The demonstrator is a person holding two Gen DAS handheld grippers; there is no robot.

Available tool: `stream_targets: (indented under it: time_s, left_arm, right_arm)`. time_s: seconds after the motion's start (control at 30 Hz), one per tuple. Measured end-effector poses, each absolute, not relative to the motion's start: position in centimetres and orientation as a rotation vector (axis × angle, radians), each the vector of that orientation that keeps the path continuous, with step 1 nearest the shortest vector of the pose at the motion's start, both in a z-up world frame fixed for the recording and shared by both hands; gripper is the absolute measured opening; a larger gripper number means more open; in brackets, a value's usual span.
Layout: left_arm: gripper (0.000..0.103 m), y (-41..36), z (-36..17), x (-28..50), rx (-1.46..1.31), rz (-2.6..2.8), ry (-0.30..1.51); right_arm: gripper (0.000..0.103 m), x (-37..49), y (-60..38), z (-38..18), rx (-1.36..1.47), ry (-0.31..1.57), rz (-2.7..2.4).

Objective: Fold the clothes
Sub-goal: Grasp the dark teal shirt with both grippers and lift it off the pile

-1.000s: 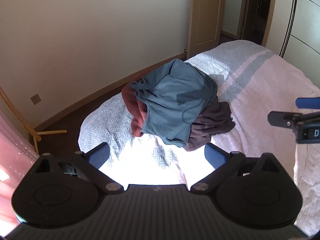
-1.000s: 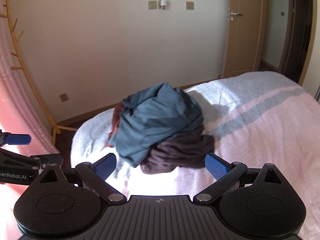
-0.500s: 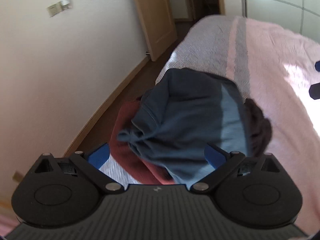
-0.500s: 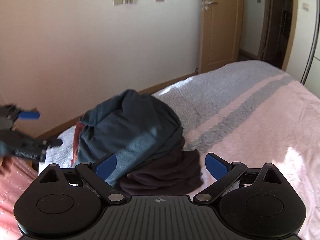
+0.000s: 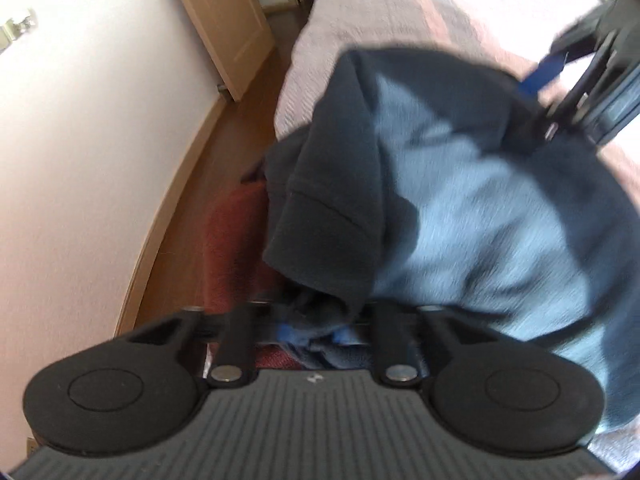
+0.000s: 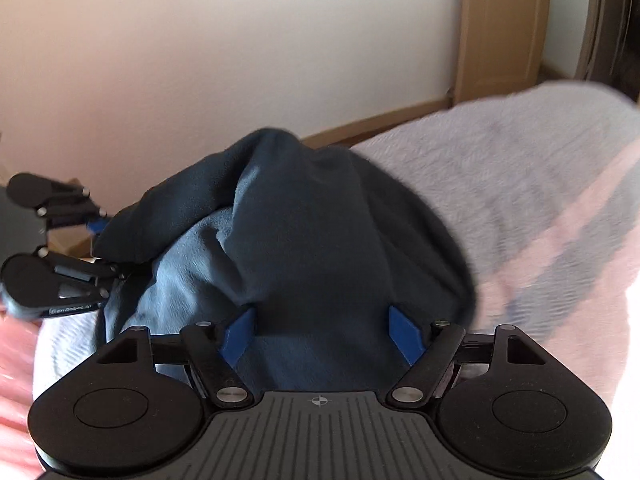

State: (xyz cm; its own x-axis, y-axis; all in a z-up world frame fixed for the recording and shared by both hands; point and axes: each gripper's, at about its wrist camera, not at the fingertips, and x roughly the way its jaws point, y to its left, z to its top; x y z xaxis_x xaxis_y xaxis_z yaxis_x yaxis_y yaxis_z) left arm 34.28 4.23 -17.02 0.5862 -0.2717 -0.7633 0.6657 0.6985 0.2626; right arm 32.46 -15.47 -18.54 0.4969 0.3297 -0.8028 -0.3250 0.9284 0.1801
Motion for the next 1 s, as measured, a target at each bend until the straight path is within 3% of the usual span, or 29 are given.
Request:
stream_targets:
  time_s: [0.03,0.1,0.13,0.23,0.5,0.63,0.7,0.77,0.83,0.87,0.93,1.0]
  left_arm:
    - [0.009,4.5,-16.1,33.8,0.557,-0.59,0.734]
    - [0.008,4.8,-14.0,32.7,0.527,-0.615,0.674]
    - [0.007,4.6,-12.6,31.8,0.518,-0.64,0.639]
    - [0.007,3.5,-8.3,27.6,0.488,-0.755,0.54]
    - [0.007,-7.6,0.2,9.1,0.477,-1.172,0.382]
    - [0.007,-15.3,1.0,-1.9,0.412,-1.385,0.385]
    - [0.012,-18.9,-0.1,-5.8,0.379,-1.48,0.458]
    - [0.03,-21.5,-1.9,-8.9,0.413,-1.558,0.525]
    - [0.041,-22.9,-3.7,-10.7,0.493,-1.581,0.552]
    - [0.041,-23.4,-4.5,-11.1,0.538,-1.581,0.563]
    - [0.044,-23.3,-6.5,-11.2,0.634,-1.563,0.588]
    - [0.053,-23.0,-8.7,-10.6,0.737,-1.535,0.604]
  right_arm:
    - [0.051,32.7,-15.8,-18.4,0.023,0.986,0.398]
    - [0.02,32.4,-16.6,-17.5,0.066,0.993,0.404]
    - [0.014,31.6,-17.2,-16.6,0.076,0.976,0.399]
    - [0.012,28.1,-19.4,-13.5,0.096,0.907,0.372]
    - [0.011,9.9,-29.4,-6.4,0.17,0.775,0.193]
    - [0.012,-2.0,-36.4,-5.2,0.228,0.777,0.046]
    - [0.012,-7.8,-40.4,-6.3,0.25,0.81,-0.052]
    - [0.016,-12.4,-44.4,-8.0,0.257,0.875,-0.153]
    - [0.033,-17.0,-47.8,-9.3,0.242,0.918,-0.299]
    - [0.037,-19.3,-49.3,-9.6,0.244,0.92,-0.366]
    - [0.062,-21.3,-49.2,-10.6,0.321,0.914,-0.411]
    - [0.068,-22.6,-48.2,-11.7,0.414,0.911,-0.436]
